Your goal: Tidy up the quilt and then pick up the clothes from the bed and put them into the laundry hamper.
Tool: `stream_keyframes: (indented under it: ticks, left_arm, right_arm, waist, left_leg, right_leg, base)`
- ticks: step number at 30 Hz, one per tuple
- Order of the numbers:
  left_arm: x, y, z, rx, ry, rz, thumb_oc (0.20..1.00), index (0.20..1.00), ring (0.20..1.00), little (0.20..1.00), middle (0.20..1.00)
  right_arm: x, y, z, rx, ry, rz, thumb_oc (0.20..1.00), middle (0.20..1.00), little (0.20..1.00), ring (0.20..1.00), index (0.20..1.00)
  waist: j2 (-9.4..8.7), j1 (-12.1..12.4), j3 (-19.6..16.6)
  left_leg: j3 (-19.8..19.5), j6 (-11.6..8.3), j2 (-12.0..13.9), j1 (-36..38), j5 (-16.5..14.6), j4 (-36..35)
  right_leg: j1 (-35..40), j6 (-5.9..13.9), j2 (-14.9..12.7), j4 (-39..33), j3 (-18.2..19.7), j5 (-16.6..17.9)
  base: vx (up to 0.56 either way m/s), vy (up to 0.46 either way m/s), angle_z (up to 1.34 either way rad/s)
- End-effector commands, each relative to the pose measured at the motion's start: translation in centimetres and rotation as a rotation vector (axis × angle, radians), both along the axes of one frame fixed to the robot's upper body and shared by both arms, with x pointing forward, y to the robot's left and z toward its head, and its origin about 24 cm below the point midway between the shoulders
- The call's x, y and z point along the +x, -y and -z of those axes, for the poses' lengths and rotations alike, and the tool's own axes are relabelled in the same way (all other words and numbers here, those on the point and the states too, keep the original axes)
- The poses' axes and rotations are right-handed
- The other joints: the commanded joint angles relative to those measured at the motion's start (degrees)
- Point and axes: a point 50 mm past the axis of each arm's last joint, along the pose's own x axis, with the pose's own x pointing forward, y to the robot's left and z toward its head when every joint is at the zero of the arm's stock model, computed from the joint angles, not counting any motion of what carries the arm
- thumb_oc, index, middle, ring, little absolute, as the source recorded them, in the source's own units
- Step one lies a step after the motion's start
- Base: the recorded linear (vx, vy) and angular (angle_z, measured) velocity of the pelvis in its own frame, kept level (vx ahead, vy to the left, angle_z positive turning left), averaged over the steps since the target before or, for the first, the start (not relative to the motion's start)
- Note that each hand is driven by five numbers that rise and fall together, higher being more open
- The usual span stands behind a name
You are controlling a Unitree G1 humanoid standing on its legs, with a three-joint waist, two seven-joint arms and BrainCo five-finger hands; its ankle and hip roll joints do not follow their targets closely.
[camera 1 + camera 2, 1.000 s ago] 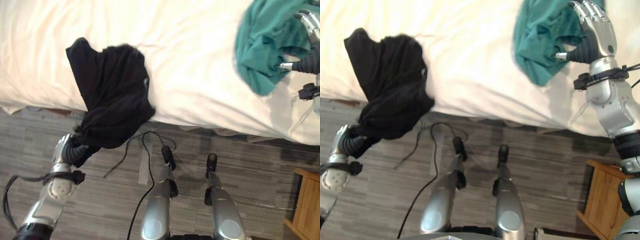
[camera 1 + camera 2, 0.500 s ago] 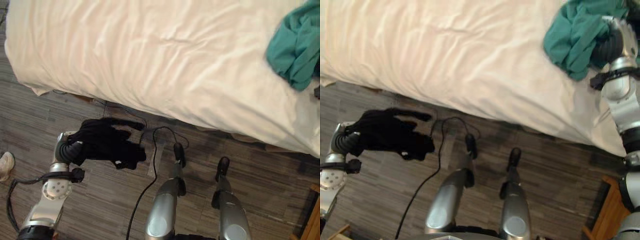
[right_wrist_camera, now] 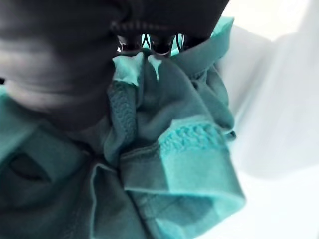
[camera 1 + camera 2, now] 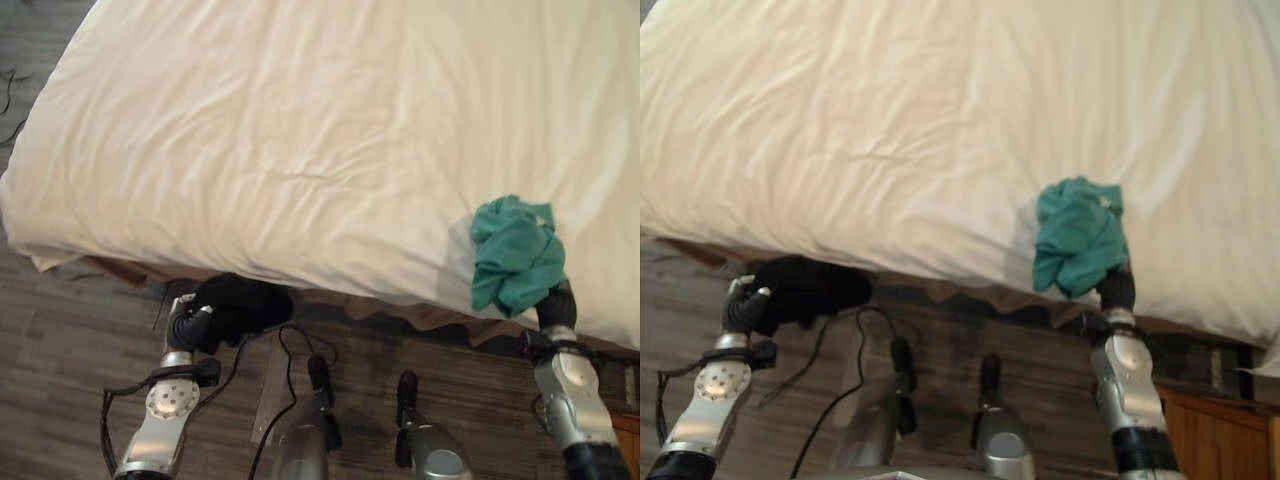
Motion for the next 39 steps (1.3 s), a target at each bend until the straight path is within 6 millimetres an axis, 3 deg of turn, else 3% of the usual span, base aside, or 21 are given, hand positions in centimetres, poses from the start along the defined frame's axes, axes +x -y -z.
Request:
stream_keyframes:
  ticks: [1, 2, 5, 6, 7, 12, 14, 15, 16, 17, 21, 23, 25, 26, 28, 29, 30, 31, 33, 38, 39]
  left_arm:
    - [-1.0, -0.4, 0.4, 0.001, -0.001, -0.024, 0.200, 0.200, 0.200, 0.200, 0.200]
    - [-1.0, -0.4, 0.4, 0.001, -0.001, -0.024, 0.200, 0.200, 0.200, 0.200, 0.200]
    - [-1.2, 0.4, 2.0, -0.052, -0.051, -0.056, 0.200, 0.200, 0.200, 0.200, 0.200]
    - [-1.2, 0.4, 2.0, -0.051, -0.051, -0.056, 0.200, 0.200, 0.200, 0.200, 0.200]
    - [-1.2, 0.8, 3.2, -0.118, -0.077, -0.085, 0.200, 0.200, 0.200, 0.200, 0.200]
    - [-1.1, 1.9, 4.0, -0.226, -0.067, -0.101, 0.200, 0.200, 0.200, 0.200, 0.200]
    - [-0.5, 2.8, 4.0, -0.261, -0.055, -0.087, 0.200, 0.200, 0.200, 0.200, 0.200]
    - [-0.2, 3.5, 3.9, -0.307, -0.040, -0.079, 0.200, 0.200, 0.200, 0.200, 0.200]
    - [-0.2, 3.5, 3.9, -0.307, -0.040, -0.079, 0.200, 0.200, 0.200, 0.200, 0.200]
    - [-0.1, 4.0, 4.1, -0.334, -0.051, -0.059, 0.200, 0.200, 0.200, 0.200, 0.200]
    - [-1.5, 2.6, 4.4, -0.322, -0.077, -0.045, 0.200, 0.200, 0.200, 0.200, 0.200]
    - [-1.4, 3.8, 4.4, -0.362, -0.076, -0.008, 0.200, 0.200, 0.200, 0.200, 0.200]
    - [-2.0, 4.1, 4.6, -0.355, -0.101, 0.004, 0.200, 0.200, 0.200, 0.200, 0.200]
    - [-2.0, 4.1, 4.6, -0.350, -0.103, 0.010, 0.200, 0.200, 0.200, 0.200, 0.200]
    - [-1.4, 5.3, 4.3, -0.369, -0.088, 0.049, 0.200, 0.200, 0.200, 0.200, 0.200]
    - [-1.4, 5.3, 4.3, -0.369, -0.088, 0.050, 0.200, 0.200, 0.200, 0.200, 0.200]
    - [-0.8, 6.3, 4.1, -0.404, -0.076, 0.080, 0.200, 0.200, 0.200, 0.200, 0.200]
    - [-0.8, 6.3, 4.1, -0.404, -0.076, 0.080, 0.200, 0.200, 0.200, 0.200, 0.200]
    - [-0.2, 7.6, 4.2, -0.423, -0.087, 0.126, 0.200, 0.200, 0.200, 0.200, 0.200]
    - [-0.3, 8.3, 5.1, -0.426, -0.127, 0.122, 0.200, 0.200, 0.200, 0.200, 0.200]
    - [-0.7, 8.0, 9.2, -0.310, -0.355, 0.053, 0.200, 0.200, 0.200, 0.200, 0.200]
  right_arm:
    - [-1.3, -0.4, 1.3, 0.032, -0.021, -0.044, 0.200, 0.200, 0.200, 0.200, 0.200]
    - [-1.3, -0.5, 1.3, 0.032, -0.021, -0.044, 0.200, 0.200, 0.200, 0.200, 0.200]
    - [-4.7, -3.0, 7.2, 0.103, -0.289, -0.132, 0.200, 0.200, 0.200, 0.200, 0.200]
    - [-4.7, -3.0, 7.2, 0.103, -0.288, -0.132, 0.200, 0.200, 0.200, 0.200, 0.200]
    - [-5.7, -4.1, 9.2, 0.076, -0.399, -0.181, 0.200, 0.200, 0.200, 0.200, 0.200]
    - [-5.6, -6.0, 11.1, -0.090, -0.526, -0.335, 0.200, 0.200, 0.200, 0.200, 0.200]
    - [-5.1, -6.3, 11.2, -0.170, -0.542, -0.360, 0.200, 0.200, 0.200, 0.200, 0.200]
    - [-4.5, -6.2, 10.6, -0.206, -0.514, -0.337, 0.200, 0.200, 0.200, 0.200, 0.200]
    - [-4.5, -6.2, 10.6, -0.207, -0.514, -0.336, 0.200, 0.200, 0.200, 0.200, 0.200]
    - [-4.7, -6.0, 10.2, -0.197, -0.489, -0.306, 0.200, 0.200, 0.200, 0.200, 0.200]
    - [-4.4, -4.3, 9.2, -0.181, -0.436, -0.188, 0.200, 0.200, 0.200, 0.200, 0.200]
    - [-4.1, -4.4, 8.9, -0.185, -0.429, -0.190, 0.200, 0.200, 0.200, 0.200, 0.200]
    - [-4.0, -4.8, 8.8, -0.184, -0.424, -0.173, 0.200, 0.200, 0.200, 0.200, 0.200]
    - [-4.2, -5.0, 8.7, -0.179, -0.418, -0.169, 0.200, 0.200, 0.200, 0.200, 0.200]
    - [-4.1, -5.0, 8.5, -0.154, -0.408, -0.143, 0.200, 0.200, 0.200, 0.200, 0.200]
    - [-4.1, -4.9, 8.5, -0.154, -0.408, -0.142, 0.200, 0.200, 0.200, 0.200, 0.200]
    - [-4.4, -4.6, 8.4, -0.113, -0.397, -0.096, 0.200, 0.200, 0.200, 0.200, 0.200]
    - [-4.4, -4.6, 8.4, -0.113, -0.397, -0.095, 0.200, 0.200, 0.200, 0.200, 0.200]
    - [-4.6, -4.5, 8.7, -0.077, -0.399, -0.067, 0.200, 0.200, 0.200, 0.200, 0.200]
    - [-4.2, -5.0, 9.1, -0.093, -0.417, -0.100, 0.200, 0.200, 0.200, 0.200, 0.200]
    - [-6.4, -1.6, 12.4, -0.195, -0.691, -0.116, 0.200, 0.200, 0.200, 0.200, 0.200]
  waist:
    - [-1.73, -2.0, -7.1]
    - [-1.73, -2.0, -7.2]
    - [-2.21, -3.5, -9.4]
    - [-2.22, -3.5, -9.5]
    - [-2.40, -3.4, -10.0]
    - [-2.75, 0.1, -8.2]
    - [-3.23, 2.5, -7.3]
    - [-3.42, 3.1, -7.6]
    - [-3.31, 3.0, -7.5]
    - [-3.47, 2.3, -8.4]
    - [-1.96, 2.3, -10.0]
    - [-0.98, 2.7, -11.2]
    - [-0.44, 4.9, -10.8]
    - [-0.19, 5.2, -10.4]
    - [0.62, 3.8, -9.3]
    - [0.65, 3.9, -9.4]
    - [1.47, 3.4, -8.5]
    - [1.48, 3.3, -8.4]
    - [1.95, 2.5, -8.3]
    - [-0.06, 3.7, -9.3]
    - [0.91, 7.2, -2.4]
  left_leg:
    - [3.7, -2.04, 1.8, 6.4, -7.0, -0.3]
    - [3.7, -2.04, 1.8, 6.4, -7.0, -0.3]
    - [5.5, -2.02, 2.4, 9.5, -7.9, -0.3]
    - [5.5, -2.02, 2.5, 9.3, -7.8, -0.3]
    - [5.5, -1.98, 2.6, 10.6, -8.3, -0.3]
    - [1.3, -1.67, 1.5, 8.8, -7.0, 1.2]
    - [1.0, -1.17, 1.6, 6.7, -9.3, 4.2]
    - [5.0, -0.95, 3.4, 8.3, -13.3, 7.6]
    - [4.7, -0.97, 3.5, 8.2, -13.6, 8.0]
    - [11.0, -1.38, 6.4, 11.4, -14.3, 9.8]
    - [16.3, -2.63, 9.5, 13.3, -11.3, 7.6]
    - [15.2, -2.32, 8.0, 12.9, -11.1, 5.4]
    - [11.5, 0.46, 4.2, 12.4, -12.6, 2.8]
    - [9.0, 1.15, 3.1, 12.2, -12.7, 0.9]
    - [3.5, 1.08, 1.6, 12.0, -12.3, 0.0]
    - [3.6, 1.05, 1.6, 11.9, -12.2, 0.0]
    - [-1.3, 1.68, -0.5, 11.1, -11.1, -0.3]
    - [-1.4, 1.67, -0.5, 11.2, -11.1, -0.3]
    - [-8.0, 2.18, -3.0, 10.4, -10.8, -0.3]
    - [-12.6, 2.50, -6.2, 11.3, -11.6, -0.3]
    - [-8.6, 2.23, -2.9, 12.3, -12.2, 1.6]
  right_leg:
    - [-1.5, 2.46, 1.3, 0.5, 1.1, -5.2]
    - [-1.5, 2.46, 1.3, 0.5, 1.2, -5.2]
    - [0.2, 2.77, 1.9, 0.7, 2.7, -5.3]
    - [0.0, 2.72, 1.9, 0.7, 2.8, -5.1]
    - [1.2, 2.70, 2.1, 0.6, 2.7, -5.7]
    - [1.5, 2.57, 1.6, 0.1, 0.4, -5.7]
    - [1.2, 2.71, -0.9, 0.3, -4.4, -5.1]
    - [1.9, 3.19, -2.9, 0.6, -9.2, -5.1]
    - [2.2, 3.23, -2.8, 0.6, -9.4, -5.2]
    - [2.9, 3.11, -4.1, 0.9, -14.0, -4.6]
    - [4.9, 3.28, -6.3, 1.9, -22.6, -4.2]
    - [6.2, 3.65, -8.0, 4.6, -25.7, -4.5]
    - [5.7, 6.88, -14.6, 15.2, -29.9, -1.3]
    - [5.0, 7.67, -14.7, 17.0, -27.2, -1.0]
    - [0.8, 6.89, -10.3, 18.1, -13.9, -4.2]
    - [0.7, 6.80, -10.2, 18.1, -13.8, -4.2]
    - [-0.1, 6.29, -6.4, 16.5, -6.7, -6.3]
    - [0.0, 6.29, -6.4, 16.6, -6.8, -6.4]
    - [-0.6, 4.65, -1.3, 16.3, -1.4, -10.1]
    - [2.4, 2.98, 1.6, 9.5, 1.8, -10.2]
    - [-0.1, 4.62, -1.5, 14.6, -5.3, -8.1]
  base:
    - [0.00, 0.050, -0.31]
    - [-0.02, 0.032, -0.26]
    - [0.00, 0.050, -0.36]
    - [0.04, 0.027, -0.31]
    - [0.02, -0.002, -0.23]
    - [-0.11, 0.027, -0.02]
    - [-0.22, 0.087, 0.69]
    - [-0.14, 0.111, 1.34]
    - [-0.15, 0.216, 2.02]
    - [-0.09, 0.123, 2.25]
    - [-0.05, 0.281, 1.95]
    - [0.10, 0.551, 2.58]
    - [0.08, 0.613, 2.57]
    - [0.02, 0.402, 2.16]
    - [0.02, 0.290, 2.22]
    - [-0.02, 0.276, 2.08]
    - [-0.03, 0.156, 1.28]
    - [-0.03, 0.235, 1.73]
    - [0.01, 0.113, 2.45]
    - [0.04, -0.002, 1.50]
    - [0.05, -0.052, 0.46]
